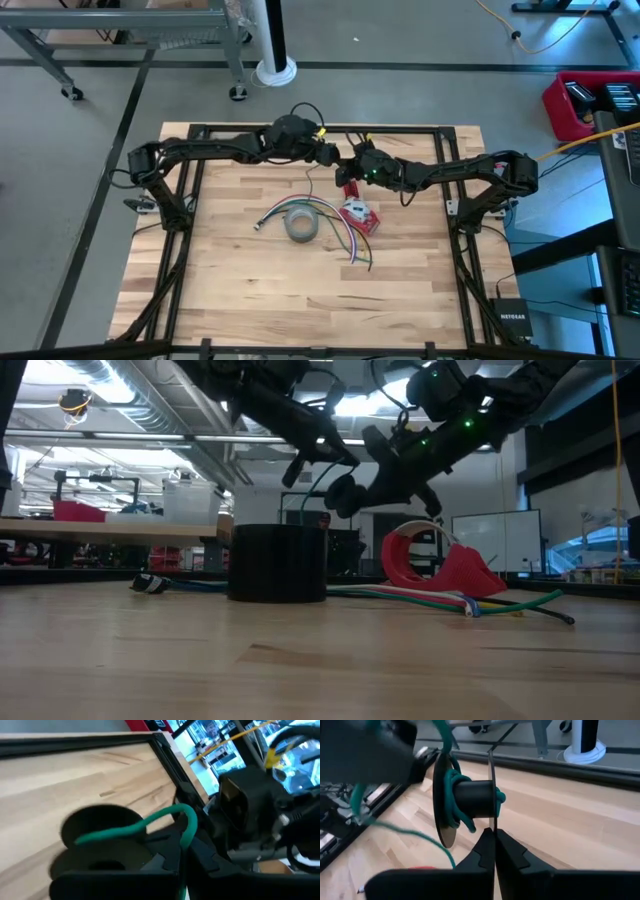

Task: Coil cords
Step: Coil the green wire onto the black spool

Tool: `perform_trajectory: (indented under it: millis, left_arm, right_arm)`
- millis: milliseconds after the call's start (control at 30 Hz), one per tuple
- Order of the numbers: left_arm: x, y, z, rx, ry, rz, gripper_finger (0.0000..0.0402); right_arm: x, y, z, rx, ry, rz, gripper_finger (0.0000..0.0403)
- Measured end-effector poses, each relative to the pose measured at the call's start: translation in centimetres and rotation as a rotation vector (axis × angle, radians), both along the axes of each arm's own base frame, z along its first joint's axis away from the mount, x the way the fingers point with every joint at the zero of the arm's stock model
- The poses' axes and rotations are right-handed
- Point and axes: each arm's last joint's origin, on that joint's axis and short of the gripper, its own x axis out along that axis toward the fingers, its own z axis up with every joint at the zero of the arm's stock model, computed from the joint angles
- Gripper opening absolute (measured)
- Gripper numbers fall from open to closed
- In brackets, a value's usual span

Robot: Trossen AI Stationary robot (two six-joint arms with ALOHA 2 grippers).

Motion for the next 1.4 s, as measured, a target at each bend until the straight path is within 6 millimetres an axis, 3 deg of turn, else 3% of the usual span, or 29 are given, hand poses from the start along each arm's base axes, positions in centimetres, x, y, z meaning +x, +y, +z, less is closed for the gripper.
perform_trajectory:
  millis: [467, 900, 1200, 1400]
  left_arm:
    - [0.6, -2.2, -0.2, 0.068, 0.033, -0.09, 0.0003]
    - [0.4, -4.7, -1.6, 0.341, 0.295, -0.024, 0.0004]
    - [1.2, -4.8, -0.1, 0.457, 0.163, 0.048, 0.0004]
    - [1.3, -5.4, -0.1, 0.468, 0.171, 0.026, 0.0002]
  right_arm:
    - [0.1, -0.3, 0.6, -0.021, -0.075, -0.065, 0.0003]
    - [0.3, -0.7, 1.4, -0.032, -0.162, -0.059, 0.0003]
    - [0.4, -0.6, 1.6, -0.014, -0.191, -0.033, 0.0003]
    - [0.7, -0.5, 2.3, -0.013, -0.271, 0.036, 0.0003]
